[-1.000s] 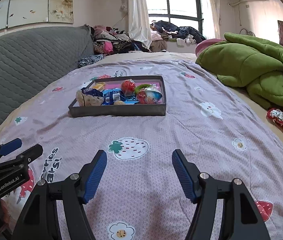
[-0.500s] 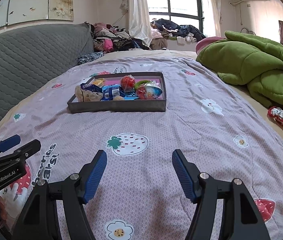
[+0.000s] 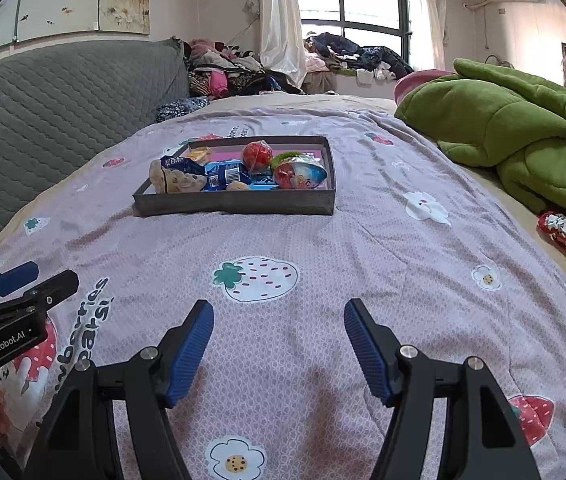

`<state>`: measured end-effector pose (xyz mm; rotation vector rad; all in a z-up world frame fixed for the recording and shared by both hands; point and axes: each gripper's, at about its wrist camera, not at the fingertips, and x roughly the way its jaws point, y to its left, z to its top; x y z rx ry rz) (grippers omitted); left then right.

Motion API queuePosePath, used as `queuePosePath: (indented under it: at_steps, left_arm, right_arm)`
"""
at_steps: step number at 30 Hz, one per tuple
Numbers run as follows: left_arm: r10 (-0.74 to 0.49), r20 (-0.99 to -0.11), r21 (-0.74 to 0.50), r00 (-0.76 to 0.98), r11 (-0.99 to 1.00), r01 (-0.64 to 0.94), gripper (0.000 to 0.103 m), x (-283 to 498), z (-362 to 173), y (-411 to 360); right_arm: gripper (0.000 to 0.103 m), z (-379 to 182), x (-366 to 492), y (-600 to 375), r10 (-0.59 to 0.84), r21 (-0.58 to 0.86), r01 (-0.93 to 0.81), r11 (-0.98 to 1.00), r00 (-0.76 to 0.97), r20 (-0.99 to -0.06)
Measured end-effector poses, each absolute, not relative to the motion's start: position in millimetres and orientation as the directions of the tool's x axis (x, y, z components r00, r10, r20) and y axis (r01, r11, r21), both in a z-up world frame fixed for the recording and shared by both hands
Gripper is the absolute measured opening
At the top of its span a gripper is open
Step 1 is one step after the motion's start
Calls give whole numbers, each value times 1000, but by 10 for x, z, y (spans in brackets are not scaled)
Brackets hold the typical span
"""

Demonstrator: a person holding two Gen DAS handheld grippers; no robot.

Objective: Organize objects

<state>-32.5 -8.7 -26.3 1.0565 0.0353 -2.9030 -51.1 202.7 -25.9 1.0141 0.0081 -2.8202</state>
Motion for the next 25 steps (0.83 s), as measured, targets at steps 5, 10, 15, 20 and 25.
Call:
queuePosePath:
  at_steps: [5,10,15,20,25]
  left_arm:
    - [-40,-645,-12,-763,-998,63,73,-341,-280,-119]
    - [-43,-647,-11,-761,-998,65,73,-354,-287,-124]
    - [-41,-646,-6,-763,-998,59,73,-360,-295,-114]
    - [-45,-640,3,-767,-998,56,73,-353,-303,-107]
    - [-40,-640,5,-767,-999,48,73,-346,-302,-96]
  right_arm:
    - [67,-278,-513,2020,-133,44,137,-990,-759,-638]
    - [67,-286,-517,2015,-131,40,137,-990,-757,-640]
    - [67,-295,-518,2008,-129,34,139,-990,-757,-641]
    - [67,-303,-519,2015,-124,32,136,-990,-756,-643]
    - [67,-317,-526,2030,-122,32,133,-991,-754,-646]
